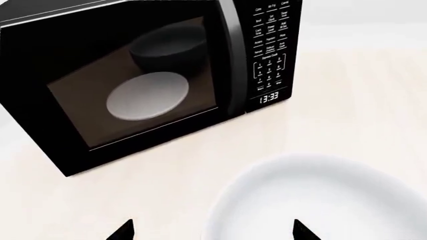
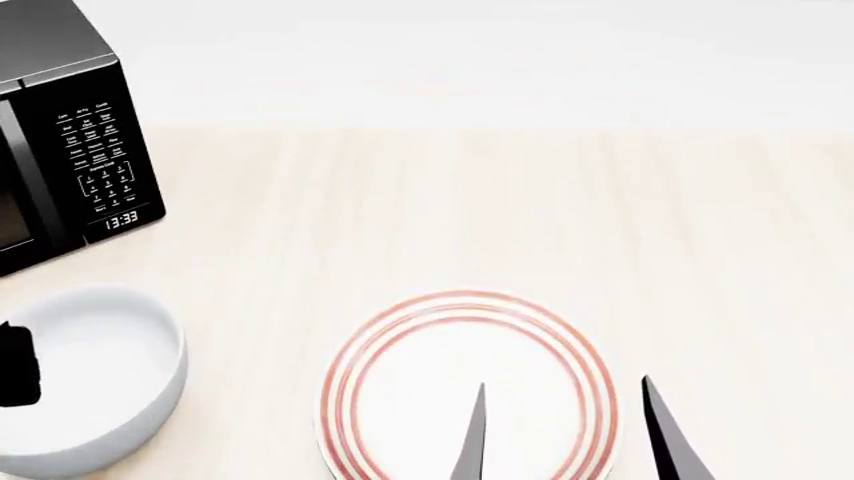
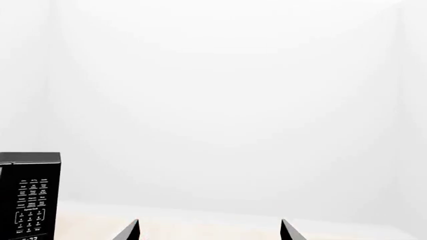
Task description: Pick up the white bowl and put it on the plate.
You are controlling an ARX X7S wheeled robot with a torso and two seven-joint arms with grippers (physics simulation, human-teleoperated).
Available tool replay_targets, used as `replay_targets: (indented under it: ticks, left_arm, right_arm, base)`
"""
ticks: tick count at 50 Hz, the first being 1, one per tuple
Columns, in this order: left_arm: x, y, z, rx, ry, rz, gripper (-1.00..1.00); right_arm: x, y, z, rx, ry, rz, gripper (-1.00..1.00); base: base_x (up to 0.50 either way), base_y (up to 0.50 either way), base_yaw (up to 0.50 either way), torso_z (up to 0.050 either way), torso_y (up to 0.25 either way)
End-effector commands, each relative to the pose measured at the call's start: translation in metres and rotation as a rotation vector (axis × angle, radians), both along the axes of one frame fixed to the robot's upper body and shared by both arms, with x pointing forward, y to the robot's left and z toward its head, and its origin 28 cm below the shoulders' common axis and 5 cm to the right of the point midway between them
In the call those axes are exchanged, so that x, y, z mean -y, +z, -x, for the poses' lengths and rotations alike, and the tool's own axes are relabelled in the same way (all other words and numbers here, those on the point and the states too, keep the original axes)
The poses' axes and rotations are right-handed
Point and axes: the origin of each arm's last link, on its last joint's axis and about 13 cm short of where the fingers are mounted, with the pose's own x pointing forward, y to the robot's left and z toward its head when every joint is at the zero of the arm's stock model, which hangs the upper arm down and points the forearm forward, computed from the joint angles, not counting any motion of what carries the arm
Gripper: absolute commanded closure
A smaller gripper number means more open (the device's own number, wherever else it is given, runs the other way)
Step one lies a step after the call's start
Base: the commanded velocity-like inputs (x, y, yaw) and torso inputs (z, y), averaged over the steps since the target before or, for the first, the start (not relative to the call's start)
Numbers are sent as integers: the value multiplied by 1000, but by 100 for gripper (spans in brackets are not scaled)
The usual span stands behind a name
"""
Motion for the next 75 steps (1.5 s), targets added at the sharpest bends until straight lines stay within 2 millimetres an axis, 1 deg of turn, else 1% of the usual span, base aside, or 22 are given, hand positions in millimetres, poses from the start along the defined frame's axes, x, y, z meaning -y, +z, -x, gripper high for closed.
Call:
replay_targets:
  ticks: [1, 28, 35, 50, 65, 75]
  left_arm:
    - [0, -5, -5, 30, 10, 38, -100]
    - [3, -10, -8, -3, 9, 54, -100]
    - [2, -15, -10, -13, 13, 59, -100]
    - [0, -19, -14, -24, 26, 69, -100]
    - [-2, -32, -18, -51, 39, 90, -100]
    - [0, -33, -18, -49, 41, 93, -100]
  right_arm:
    - [2, 0, -2, 9, -13, 13, -100]
    - [2, 0, -3, 7, -11, 12, -100]
    - [2, 0, -3, 7, -10, 13, -100]
    - [2, -1, -3, 5, -9, 14, -100]
    - [2, -2, -3, 5, -7, 14, -100]
    - [1, -2, -2, 5, -4, 16, -100]
  base:
    - [0, 0, 0, 0, 0]
    - [0, 0, 0, 0, 0]
    - [0, 0, 0, 0, 0]
    - [0, 0, 0, 0, 0]
    - [0, 0, 0, 0, 0]
    - [0, 0, 0, 0, 0]
